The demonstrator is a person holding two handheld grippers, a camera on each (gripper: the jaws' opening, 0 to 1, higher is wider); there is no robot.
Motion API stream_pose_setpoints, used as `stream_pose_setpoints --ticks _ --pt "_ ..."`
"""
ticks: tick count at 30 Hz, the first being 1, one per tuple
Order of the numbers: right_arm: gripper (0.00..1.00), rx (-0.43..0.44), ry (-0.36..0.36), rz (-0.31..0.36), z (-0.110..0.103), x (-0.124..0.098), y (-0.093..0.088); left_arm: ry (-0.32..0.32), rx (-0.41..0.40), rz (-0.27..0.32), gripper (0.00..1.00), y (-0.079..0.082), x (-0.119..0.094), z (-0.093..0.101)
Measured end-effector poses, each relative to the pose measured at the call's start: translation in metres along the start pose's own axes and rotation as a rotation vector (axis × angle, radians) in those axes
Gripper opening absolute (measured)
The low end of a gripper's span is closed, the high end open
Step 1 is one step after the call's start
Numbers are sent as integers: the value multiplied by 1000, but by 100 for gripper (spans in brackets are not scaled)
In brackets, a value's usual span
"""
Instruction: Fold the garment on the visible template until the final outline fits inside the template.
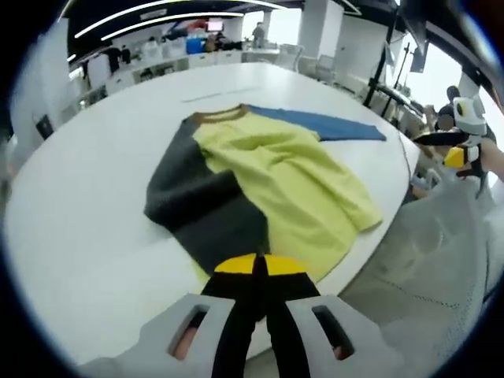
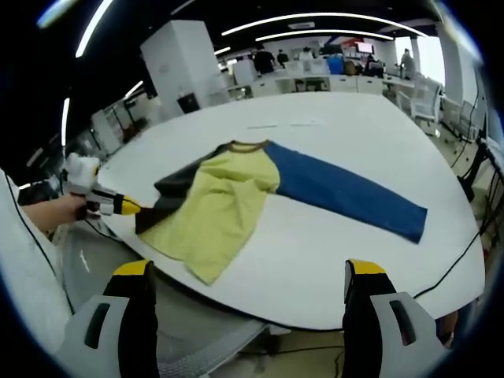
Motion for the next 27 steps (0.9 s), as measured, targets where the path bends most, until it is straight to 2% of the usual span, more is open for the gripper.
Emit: stream_pose_setpoints --ticks 14,18,22,27 --pt "99 -7 15 6 -6 1 1 41 -54 42 0 -2 -21 -13" --pt "99 -12 19 5 -8 3 2 63 -84 61 0 -2 -30 -23" --pt "99 -15 27 7 -10 5 3 69 -219 132 0 2 -38 -39" --pt "99 -16 29 10 -11 6 4 102 -288 193 0 9 -54 -60"
Point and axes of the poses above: the point that each gripper's makers call its tool centre point, and the gripper's own axes: x roughly forward along the fingers, z roughly to its right, y roughly out of its top, the point moved 9 cm from there along -x, roughly backward along the fingers, and after that the axes turned 8 degrees about x, right-handed, at the moved point
